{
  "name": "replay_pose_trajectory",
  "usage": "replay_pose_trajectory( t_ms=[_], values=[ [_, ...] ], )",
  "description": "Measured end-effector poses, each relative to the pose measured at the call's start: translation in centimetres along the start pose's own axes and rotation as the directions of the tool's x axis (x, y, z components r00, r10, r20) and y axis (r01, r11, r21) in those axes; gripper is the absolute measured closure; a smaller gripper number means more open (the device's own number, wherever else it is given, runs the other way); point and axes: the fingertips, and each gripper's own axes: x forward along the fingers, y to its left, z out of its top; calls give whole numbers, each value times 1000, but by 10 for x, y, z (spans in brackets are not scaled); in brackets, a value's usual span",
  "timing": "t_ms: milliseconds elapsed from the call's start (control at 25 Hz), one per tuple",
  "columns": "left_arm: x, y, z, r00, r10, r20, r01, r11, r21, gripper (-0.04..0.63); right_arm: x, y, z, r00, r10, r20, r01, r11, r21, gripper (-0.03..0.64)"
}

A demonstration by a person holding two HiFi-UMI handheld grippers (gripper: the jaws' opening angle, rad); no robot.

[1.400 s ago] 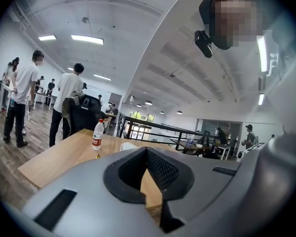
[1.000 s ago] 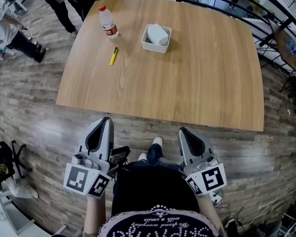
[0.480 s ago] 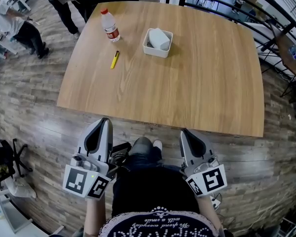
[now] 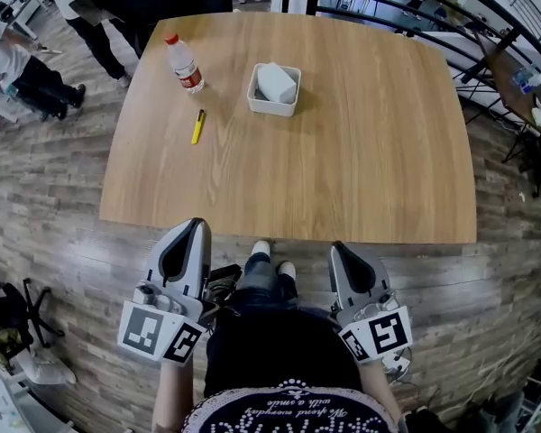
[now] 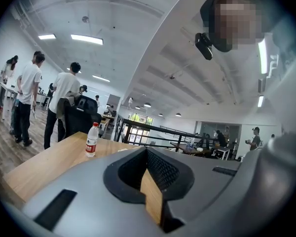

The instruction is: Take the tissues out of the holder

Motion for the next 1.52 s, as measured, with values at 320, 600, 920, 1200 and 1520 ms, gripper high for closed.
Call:
replay_pose_trajectory(
  t_ms=[320,600,920,1200,1520],
  values=[
    [21,17,18,999,-50,-7,50,999,0,590,21,5,8,999,-37,-10,37,999,18,604],
    [28,32,23,998,-64,-13,63,998,-19,591,35,8,13,998,-52,-21,52,998,18,604],
    [28,59,26,998,-55,-7,55,998,-28,590,61,22,14,999,-34,-23,34,999,6,604],
    [31,82,33,998,-59,-2,59,998,-27,591,76,31,14,999,-47,-8,47,999,13,604],
    [38,78,28,996,-85,-34,84,996,-11,591,75,27,12,998,-67,-14,67,997,28,604]
  ],
)
